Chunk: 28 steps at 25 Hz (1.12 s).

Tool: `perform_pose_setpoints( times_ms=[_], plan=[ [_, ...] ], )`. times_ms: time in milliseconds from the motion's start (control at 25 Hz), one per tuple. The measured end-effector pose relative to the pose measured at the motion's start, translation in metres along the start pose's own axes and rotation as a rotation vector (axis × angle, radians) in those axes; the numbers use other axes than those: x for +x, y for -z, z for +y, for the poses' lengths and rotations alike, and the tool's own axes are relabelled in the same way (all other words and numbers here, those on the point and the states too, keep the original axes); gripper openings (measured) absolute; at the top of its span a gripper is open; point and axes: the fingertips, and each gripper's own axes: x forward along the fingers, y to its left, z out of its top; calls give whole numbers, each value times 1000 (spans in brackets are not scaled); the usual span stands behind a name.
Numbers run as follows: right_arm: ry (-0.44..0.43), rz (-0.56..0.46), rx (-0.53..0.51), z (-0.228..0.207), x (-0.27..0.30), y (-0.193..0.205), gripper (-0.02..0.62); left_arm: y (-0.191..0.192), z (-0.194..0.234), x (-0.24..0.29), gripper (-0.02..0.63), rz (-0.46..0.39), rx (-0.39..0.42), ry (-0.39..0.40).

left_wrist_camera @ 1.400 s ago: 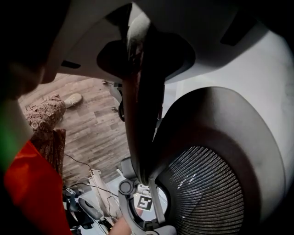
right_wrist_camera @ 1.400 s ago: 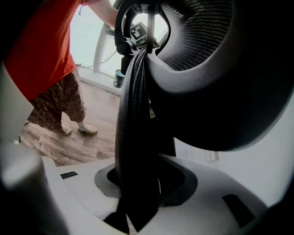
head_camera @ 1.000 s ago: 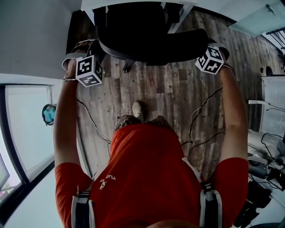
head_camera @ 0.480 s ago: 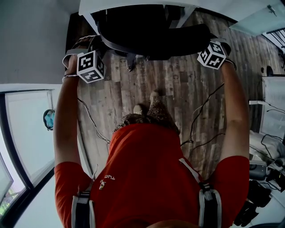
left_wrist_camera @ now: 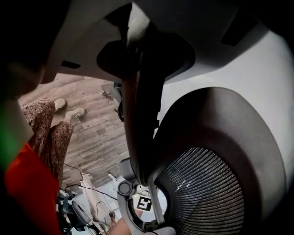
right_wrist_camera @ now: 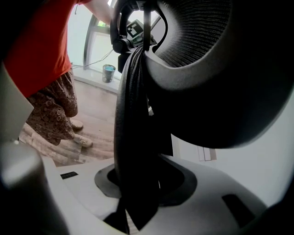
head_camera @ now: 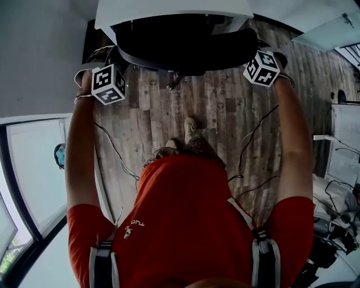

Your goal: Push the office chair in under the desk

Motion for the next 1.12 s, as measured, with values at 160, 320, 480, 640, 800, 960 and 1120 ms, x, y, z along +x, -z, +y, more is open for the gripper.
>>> perform_pose_setpoints(
  times_ms=[160,320,480,640,800,960,1120],
  plan=[
    [-22,7,-6,-17,17,12,149,4,17,17,114,8,-9,-9],
    [-28,0,-16,-41,30,18,149,5,35,29,115,18,-23,-15],
    [-38,-7,-28,-61,42,24,147,7,49,43,117,34,-34,-19],
    [-42,-17,-41,-79,52,31,147,7,59,53,117,48,-49,-27],
    [-46,-42,-63,-93,58,30,146,10,69,60,120,68,-68,-32],
    [-43,-79,-82,-97,57,18,144,19,75,64,124,86,-79,-19],
    [-46,-83,-85,-95,58,12,143,26,76,65,126,87,-84,-17]
  ],
)
